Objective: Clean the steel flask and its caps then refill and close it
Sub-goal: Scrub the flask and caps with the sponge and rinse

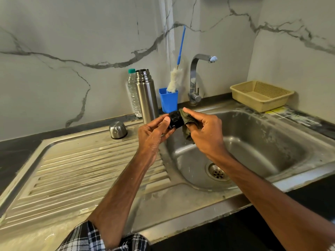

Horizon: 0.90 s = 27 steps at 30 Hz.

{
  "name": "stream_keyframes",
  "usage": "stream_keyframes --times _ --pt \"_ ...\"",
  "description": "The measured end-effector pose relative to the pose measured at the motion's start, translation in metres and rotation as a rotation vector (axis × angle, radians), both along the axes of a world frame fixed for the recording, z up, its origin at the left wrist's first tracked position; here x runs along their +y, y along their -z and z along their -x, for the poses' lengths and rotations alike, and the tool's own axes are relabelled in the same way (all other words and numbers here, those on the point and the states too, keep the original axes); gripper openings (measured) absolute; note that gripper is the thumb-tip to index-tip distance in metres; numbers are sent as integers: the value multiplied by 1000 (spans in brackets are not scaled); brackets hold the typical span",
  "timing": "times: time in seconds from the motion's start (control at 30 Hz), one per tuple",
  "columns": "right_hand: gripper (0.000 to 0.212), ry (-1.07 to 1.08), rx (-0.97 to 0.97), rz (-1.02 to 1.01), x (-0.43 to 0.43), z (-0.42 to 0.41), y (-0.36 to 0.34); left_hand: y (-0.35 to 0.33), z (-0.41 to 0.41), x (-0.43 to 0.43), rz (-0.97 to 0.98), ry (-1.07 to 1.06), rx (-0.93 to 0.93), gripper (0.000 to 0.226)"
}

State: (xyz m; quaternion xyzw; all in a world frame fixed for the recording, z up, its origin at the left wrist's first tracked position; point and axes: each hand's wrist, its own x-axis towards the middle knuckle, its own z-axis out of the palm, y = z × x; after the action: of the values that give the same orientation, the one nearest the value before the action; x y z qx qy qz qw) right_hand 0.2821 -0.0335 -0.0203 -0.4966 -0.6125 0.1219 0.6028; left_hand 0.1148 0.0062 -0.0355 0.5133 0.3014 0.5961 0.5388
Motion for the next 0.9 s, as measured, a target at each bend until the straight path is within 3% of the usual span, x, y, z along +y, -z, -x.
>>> stream_keyframes --times 0.17,0.33,0.5,0.67,0.9 --pt "49 -14 32 240 14 -11 6 1 -2 -3 24 8 37 35" --pt "42 28 46 255 18 3 6 2 11 1 39 -134 43 32" --pt "35 44 102 146 37 43 -11 6 41 10 9 -346 77 35" --pt "39 110 -85 59 48 70 9 3 68 25 -207 -676 472 30" --pt "42 83 -255 53 56 63 21 -19 83 56 -258 -725 834 24"
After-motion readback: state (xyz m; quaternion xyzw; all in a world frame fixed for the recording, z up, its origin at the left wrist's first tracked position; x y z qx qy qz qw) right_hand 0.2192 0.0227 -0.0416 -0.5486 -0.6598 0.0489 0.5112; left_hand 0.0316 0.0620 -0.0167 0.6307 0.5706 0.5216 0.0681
